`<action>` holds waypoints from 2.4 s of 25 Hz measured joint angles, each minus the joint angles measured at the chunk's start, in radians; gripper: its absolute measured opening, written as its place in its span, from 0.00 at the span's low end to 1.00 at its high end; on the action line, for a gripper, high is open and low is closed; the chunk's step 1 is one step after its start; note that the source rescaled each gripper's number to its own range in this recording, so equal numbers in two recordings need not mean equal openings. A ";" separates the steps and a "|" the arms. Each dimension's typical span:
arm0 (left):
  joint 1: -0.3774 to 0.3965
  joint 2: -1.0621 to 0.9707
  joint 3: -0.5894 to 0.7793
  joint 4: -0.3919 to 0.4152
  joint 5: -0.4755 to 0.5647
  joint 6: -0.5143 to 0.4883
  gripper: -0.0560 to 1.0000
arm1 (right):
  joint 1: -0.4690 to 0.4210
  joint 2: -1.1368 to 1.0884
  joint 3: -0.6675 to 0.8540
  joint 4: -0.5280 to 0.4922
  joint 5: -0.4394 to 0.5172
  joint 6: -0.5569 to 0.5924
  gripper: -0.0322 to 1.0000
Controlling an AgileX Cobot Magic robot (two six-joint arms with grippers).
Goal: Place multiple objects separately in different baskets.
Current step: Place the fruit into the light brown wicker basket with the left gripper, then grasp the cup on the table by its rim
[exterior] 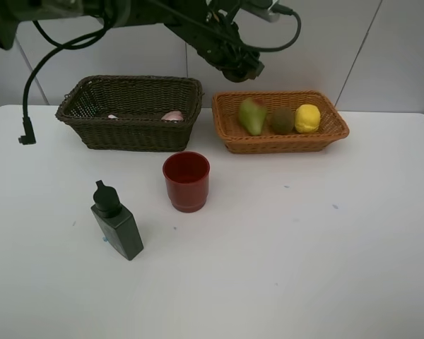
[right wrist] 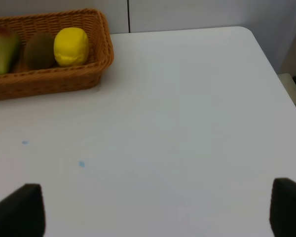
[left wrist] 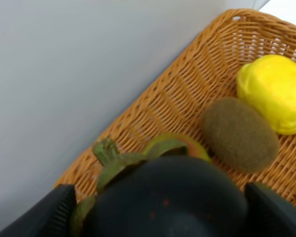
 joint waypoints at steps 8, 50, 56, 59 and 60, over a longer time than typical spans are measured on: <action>-0.024 0.074 -0.002 -0.030 -0.021 0.021 0.86 | 0.000 0.000 0.000 0.000 0.000 0.000 1.00; -0.026 0.088 -0.002 -0.073 -0.015 -0.014 0.98 | 0.000 0.000 0.000 0.000 0.000 0.000 1.00; -0.026 0.037 -0.002 -0.063 0.098 -0.015 0.98 | 0.000 0.000 0.000 0.000 0.000 0.000 1.00; -0.026 -0.025 -0.003 -0.038 0.207 -0.016 0.98 | 0.000 0.000 0.000 0.000 0.000 0.000 1.00; -0.026 -0.041 -0.003 -0.029 0.239 -0.016 0.98 | 0.000 0.000 0.000 0.000 0.000 0.000 1.00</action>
